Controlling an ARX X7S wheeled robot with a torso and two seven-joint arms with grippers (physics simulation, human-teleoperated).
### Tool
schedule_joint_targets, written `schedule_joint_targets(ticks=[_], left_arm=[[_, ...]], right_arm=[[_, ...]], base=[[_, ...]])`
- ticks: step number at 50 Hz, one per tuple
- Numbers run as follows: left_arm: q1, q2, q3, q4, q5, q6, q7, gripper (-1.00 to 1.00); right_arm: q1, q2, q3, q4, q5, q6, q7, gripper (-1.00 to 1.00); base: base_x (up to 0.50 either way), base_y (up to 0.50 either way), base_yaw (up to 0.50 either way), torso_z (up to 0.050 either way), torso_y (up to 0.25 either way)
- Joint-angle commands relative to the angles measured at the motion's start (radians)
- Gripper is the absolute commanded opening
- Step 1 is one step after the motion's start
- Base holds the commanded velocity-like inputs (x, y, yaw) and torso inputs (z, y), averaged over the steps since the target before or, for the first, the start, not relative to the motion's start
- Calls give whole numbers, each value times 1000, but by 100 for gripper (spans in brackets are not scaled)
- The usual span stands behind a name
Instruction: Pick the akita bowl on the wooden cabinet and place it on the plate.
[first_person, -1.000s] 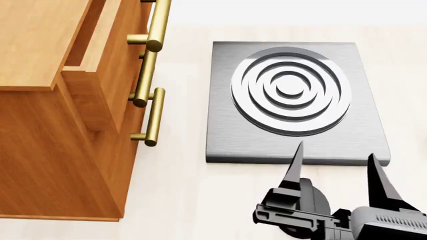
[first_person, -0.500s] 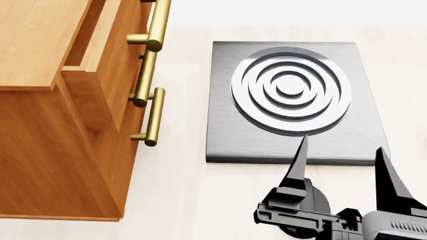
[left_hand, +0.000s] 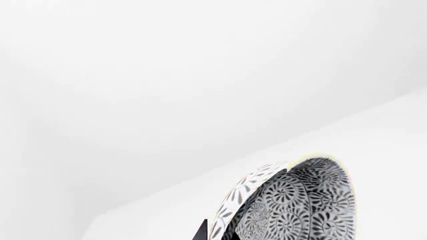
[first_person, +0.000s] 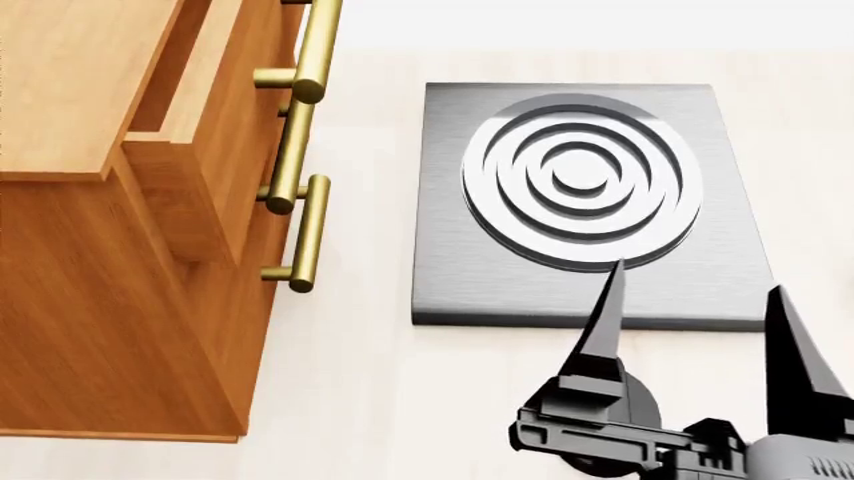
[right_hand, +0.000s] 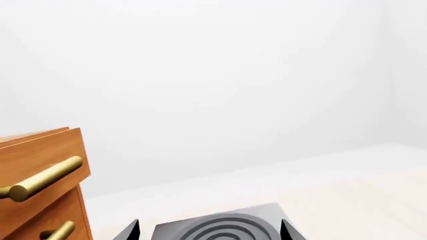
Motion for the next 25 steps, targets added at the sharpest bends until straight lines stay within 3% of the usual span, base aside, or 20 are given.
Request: schedule_joint_targets(ticks=[1, 16, 25], left_arm=[[-7, 0, 2, 134, -59, -69, -18, -100], [-7, 0, -50, 295, -135, -191, -48, -100], [-7, 0, -20, 390, -214, -241, -94, -100]], right_arm=[[-4, 9, 6, -35, 8, 6, 12, 100], [-7, 18, 6, -80, 14, 15, 28, 100], [-2, 19, -9, -93, 8, 24, 32, 100]], base=[[0, 0, 0, 0, 0], [0, 0, 0, 0, 0], [0, 0, 0, 0, 0]])
